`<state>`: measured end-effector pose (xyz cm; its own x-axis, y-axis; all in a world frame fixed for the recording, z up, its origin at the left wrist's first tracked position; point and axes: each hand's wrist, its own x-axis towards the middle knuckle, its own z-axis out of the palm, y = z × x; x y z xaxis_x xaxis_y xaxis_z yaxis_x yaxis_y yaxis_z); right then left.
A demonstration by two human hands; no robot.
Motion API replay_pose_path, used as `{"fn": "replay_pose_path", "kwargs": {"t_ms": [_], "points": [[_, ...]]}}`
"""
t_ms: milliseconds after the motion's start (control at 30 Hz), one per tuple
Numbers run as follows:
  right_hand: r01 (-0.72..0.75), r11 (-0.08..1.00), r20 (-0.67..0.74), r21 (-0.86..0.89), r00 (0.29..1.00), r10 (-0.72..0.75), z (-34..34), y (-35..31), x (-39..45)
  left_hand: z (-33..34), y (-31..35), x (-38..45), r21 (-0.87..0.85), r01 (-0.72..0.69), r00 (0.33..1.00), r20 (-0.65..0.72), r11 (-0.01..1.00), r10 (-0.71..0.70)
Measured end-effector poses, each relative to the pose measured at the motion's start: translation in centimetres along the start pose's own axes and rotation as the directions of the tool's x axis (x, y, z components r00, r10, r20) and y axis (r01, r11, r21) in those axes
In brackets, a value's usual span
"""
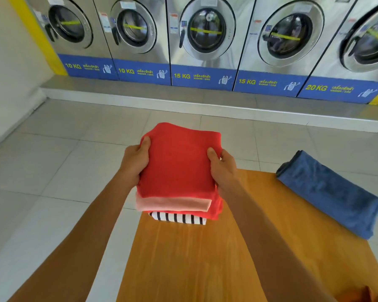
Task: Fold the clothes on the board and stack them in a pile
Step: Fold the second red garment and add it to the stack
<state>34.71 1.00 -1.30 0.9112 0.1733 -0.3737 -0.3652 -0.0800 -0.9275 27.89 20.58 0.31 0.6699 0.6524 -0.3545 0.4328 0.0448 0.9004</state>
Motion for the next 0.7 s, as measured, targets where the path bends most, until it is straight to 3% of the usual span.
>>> {"fn": "replay_pose_path", "kwargs": {"t_ms": [167,567,700], "points": [[-0.134,0.962,-0.090,-0.237,0.989,0.116,1.1,6.7,3.3,2.6,-6.6,4.3,0.170,0.111,0.994,-0.012,0.979,-0.111],[-0.117,0.984,-0.123,-0.132,0.987,0.101,0.9,7.8,3.4,2.4,-9.1,5.8,0.070,0.194,0.980,0.022,0.978,-0.196],[-0.131,0.982,-0.111,-0.135,0.987,0.116,0.1,7.5,1.9,1.4,-8.7,4.8,0.150,0.115,0.992,-0.069,0.982,-0.106]]}}
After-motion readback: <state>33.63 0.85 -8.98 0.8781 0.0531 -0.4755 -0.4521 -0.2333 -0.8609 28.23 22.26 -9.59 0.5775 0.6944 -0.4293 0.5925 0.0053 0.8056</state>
